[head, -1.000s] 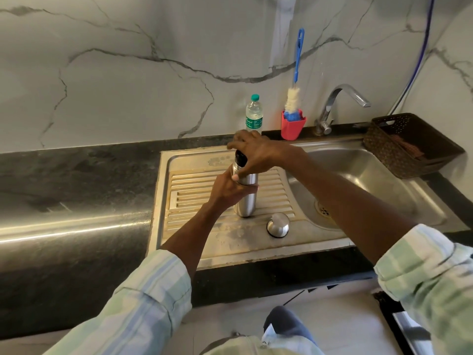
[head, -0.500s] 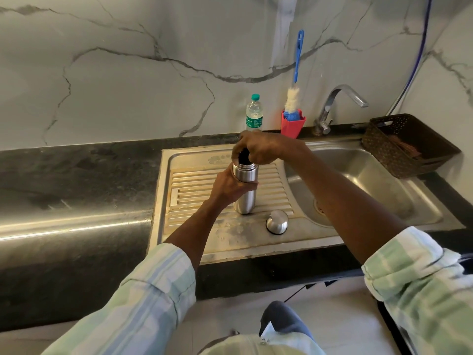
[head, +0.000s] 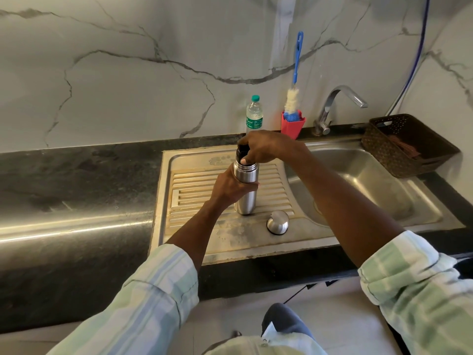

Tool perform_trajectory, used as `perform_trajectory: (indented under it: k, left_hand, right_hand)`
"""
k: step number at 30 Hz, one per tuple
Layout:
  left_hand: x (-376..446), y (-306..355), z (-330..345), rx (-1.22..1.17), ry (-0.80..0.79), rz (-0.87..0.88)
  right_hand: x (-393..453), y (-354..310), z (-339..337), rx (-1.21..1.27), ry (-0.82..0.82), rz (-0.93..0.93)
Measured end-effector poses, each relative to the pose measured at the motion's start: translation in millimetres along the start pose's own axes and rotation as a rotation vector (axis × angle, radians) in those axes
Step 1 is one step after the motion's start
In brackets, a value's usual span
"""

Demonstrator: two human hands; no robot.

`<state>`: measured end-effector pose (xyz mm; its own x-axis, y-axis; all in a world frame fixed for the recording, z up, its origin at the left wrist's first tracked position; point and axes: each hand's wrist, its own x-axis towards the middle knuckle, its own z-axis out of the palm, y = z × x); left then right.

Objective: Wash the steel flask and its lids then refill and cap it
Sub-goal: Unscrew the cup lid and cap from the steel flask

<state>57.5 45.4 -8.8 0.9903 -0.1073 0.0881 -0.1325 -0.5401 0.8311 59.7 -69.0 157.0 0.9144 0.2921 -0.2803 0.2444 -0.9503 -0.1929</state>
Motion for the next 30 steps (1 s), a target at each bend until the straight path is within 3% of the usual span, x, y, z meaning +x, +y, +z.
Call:
perform_trajectory:
  k: [10,12,16,19,25,28,30]
  left_hand:
    - [-1,0,0,-0.018,0.003,-0.007]
    - [-1,0,-1,-0.023,0.005,0.01]
    - [-2,0,0,-0.033,-0.003,0.01]
    - [-2,-1,0,-0.026,0.006,-0.004]
    - [-3,0,1,-0.024,-0.003,0.012]
    - [-1,0,2,-0.013,0.001,-0.007]
    - [-1,1,0,-0.023,-0.003,-0.005]
  right_hand:
    - [-7,4,-12,0.109,-0.134,-0.112]
    - [-6,0,-12,0.154,-0.077,-0.085]
    - [-4,-7,-4,-0.168,0.086,0.098]
    - [-2,-12,0,-0.182,0.06,0.074]
    - [-10,-8,-6,-0.132,-0.034,-0.148]
    - [-6,-4,-7,-0.029,-0.09,-0.101]
    - [-4,-3,-4,-0.031,-0.015,-0.044]
